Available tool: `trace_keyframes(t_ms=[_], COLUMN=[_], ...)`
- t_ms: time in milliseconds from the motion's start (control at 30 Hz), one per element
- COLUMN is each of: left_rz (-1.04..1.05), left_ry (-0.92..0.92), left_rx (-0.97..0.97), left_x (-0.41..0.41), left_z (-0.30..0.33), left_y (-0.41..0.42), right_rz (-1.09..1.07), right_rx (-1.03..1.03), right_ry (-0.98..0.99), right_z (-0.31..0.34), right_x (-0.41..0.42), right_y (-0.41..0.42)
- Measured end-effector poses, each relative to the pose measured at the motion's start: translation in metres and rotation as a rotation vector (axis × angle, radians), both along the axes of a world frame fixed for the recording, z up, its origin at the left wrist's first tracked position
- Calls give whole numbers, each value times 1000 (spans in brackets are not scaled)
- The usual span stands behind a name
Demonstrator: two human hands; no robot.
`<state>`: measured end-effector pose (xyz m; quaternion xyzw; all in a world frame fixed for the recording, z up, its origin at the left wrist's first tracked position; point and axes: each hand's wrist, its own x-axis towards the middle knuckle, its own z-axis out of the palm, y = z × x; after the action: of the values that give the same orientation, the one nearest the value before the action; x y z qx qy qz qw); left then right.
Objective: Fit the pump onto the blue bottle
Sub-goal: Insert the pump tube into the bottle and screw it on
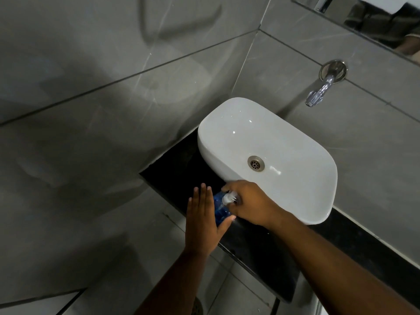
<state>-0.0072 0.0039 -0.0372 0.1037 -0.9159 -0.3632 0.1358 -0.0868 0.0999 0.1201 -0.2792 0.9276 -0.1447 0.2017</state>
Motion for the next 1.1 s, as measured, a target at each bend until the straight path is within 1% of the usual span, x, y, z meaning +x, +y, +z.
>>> trace_keyframes(t_ms=[133,167,233,367,433,567,633,667,733,767,833,900,967,1033,1067,1100], left_rz=[-37,-51,-61,-53,-56,-6,32,55,92,102,106,113,122,126,124,118], left_ry=[-25,-35,-35,16,20,-46,-64,-66,-29,9,39,26,4,9,21,28], left_rx=[14,37,108,252,305,415,416,400,325,275,198,170,173,187,199,215], left_x=[2,3,4,-3,-9,-11,-10,-10,-12,-12,-13,-12,-11,-10,-9,-9], left_z=[-8,-10,-11,2,8,12,11,11,11,10,8,6,5,6,6,5], left_y=[1,1,4,5,4,6,9,11,13,13,13,14,16,19,20,21], right_rz=[-6,-10,7,68,97,126,108,70,-4,-24,-34,20,41,-21,-42,-59], right_rx=[174,171,98,-10,-11,16,54,102,208,197,70,5,58,141,142,100], right_ry=[197,187,110,20,-17,-72,-20,47,197,228,122,8,66,176,193,161], right_z=[0,0,-2,-5,-5,-1,-3,-5,-8,-10,-11,-10,-10,-11,-12,-13], right_x=[-2,-4,-7,-12,-15,-20,-17,-16,-13,-13,-11,-9,-8,-7,-8,-7], right_y=[-5,-5,-3,0,-2,0,0,1,1,2,3,4,2,2,2,3])
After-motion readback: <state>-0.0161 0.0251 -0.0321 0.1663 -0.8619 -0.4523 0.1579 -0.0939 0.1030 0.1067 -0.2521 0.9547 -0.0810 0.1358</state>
